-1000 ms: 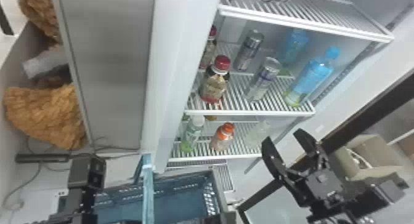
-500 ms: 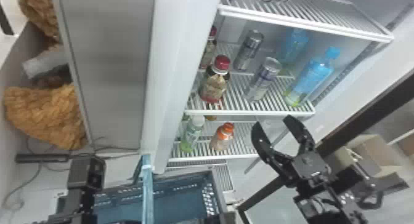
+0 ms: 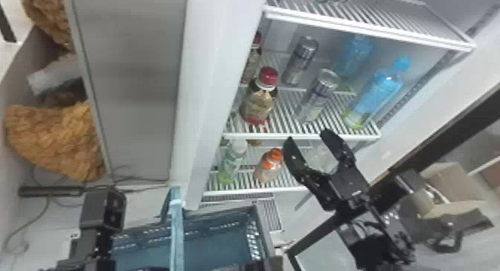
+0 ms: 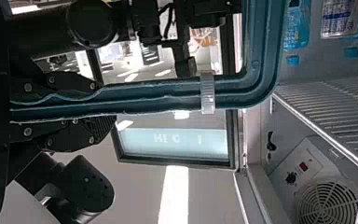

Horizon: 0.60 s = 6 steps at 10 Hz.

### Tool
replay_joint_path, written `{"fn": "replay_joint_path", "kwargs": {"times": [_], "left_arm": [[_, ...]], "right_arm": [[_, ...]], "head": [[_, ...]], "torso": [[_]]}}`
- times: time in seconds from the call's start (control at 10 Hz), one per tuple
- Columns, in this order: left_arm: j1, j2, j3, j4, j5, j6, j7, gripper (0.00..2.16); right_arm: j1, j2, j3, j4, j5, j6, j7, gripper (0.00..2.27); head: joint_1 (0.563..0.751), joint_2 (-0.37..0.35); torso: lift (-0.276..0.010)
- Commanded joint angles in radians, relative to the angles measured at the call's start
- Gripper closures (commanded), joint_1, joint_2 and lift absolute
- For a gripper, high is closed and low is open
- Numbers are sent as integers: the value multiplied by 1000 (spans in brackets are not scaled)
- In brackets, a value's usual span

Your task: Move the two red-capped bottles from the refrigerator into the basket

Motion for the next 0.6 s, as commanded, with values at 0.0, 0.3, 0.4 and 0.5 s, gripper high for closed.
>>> {"fn": "replay_joint_path", "kwargs": {"times": [0.0,0.3,0.4,0.5], "left_arm": [[0,0,-2,0,0,0,0,1205],[-2,2,-2,0,-2,0,0,1205],[-2,2,-2,0,-2,0,0,1205],[-2,3,-2,0,-2,0,0,1205]], "right_arm": [[-37,-5,26,14,7,17,-4,147],[-74,-8,62,21,9,47,-27,153],[-84,-8,68,21,17,54,-35,153],[-96,-10,78,26,15,62,-46,153]], "head": [[695,-350],[695,-350],[695,-350],[695,-350]], "torso": [[0],[0],[0],[0]]}}
